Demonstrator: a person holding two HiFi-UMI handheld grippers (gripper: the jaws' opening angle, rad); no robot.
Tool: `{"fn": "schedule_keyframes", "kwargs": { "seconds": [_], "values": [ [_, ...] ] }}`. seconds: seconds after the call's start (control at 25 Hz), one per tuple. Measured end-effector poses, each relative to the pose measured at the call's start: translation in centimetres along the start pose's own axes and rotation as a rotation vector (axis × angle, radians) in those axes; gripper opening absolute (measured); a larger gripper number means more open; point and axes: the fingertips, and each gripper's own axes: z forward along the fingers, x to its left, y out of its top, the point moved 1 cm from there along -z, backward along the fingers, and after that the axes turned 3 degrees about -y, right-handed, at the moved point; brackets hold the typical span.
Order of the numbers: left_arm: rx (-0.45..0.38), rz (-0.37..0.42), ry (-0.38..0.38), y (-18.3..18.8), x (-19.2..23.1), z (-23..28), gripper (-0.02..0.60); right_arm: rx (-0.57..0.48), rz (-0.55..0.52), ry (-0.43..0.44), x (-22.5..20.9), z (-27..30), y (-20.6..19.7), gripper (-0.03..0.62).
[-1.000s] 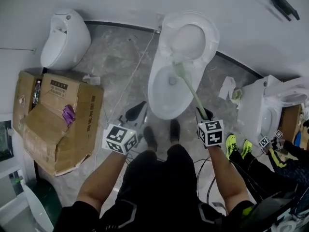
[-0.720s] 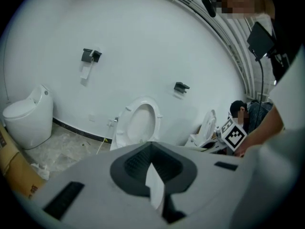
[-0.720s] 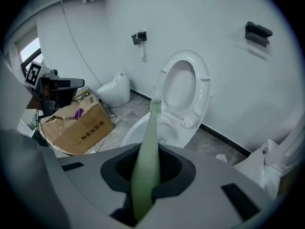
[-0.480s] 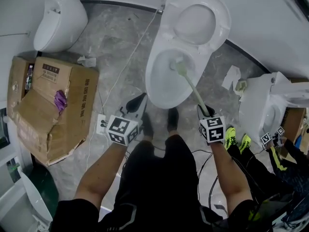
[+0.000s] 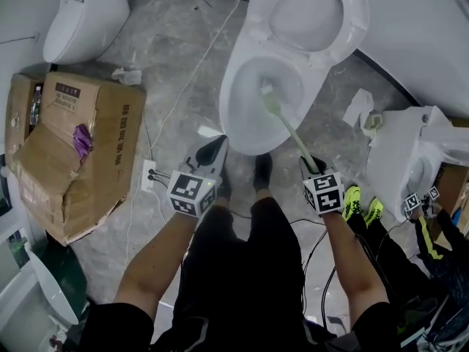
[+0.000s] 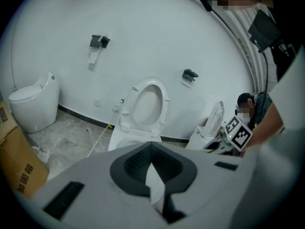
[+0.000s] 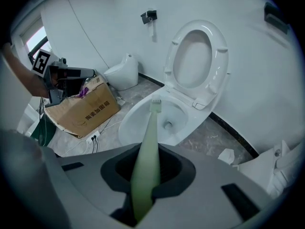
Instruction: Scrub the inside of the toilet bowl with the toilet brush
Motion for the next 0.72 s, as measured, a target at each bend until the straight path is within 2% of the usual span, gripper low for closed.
{"fn": "schedule_keyframes", "kwargs": {
  "seconds": [0.16,0.72],
  "values": [
    [0.023,-0.015,-0.007,-1.7,0.1,1.2,0.009,0.037,-0.045,0.03,0.2,1.4,-1.6,0.061],
    [0.044,-0.067,0.057,-6.0,1.0,2.3,0.009,0.158,-0.231,0.147,2.9,5.7,-6.1,0.061]
  ]
}}
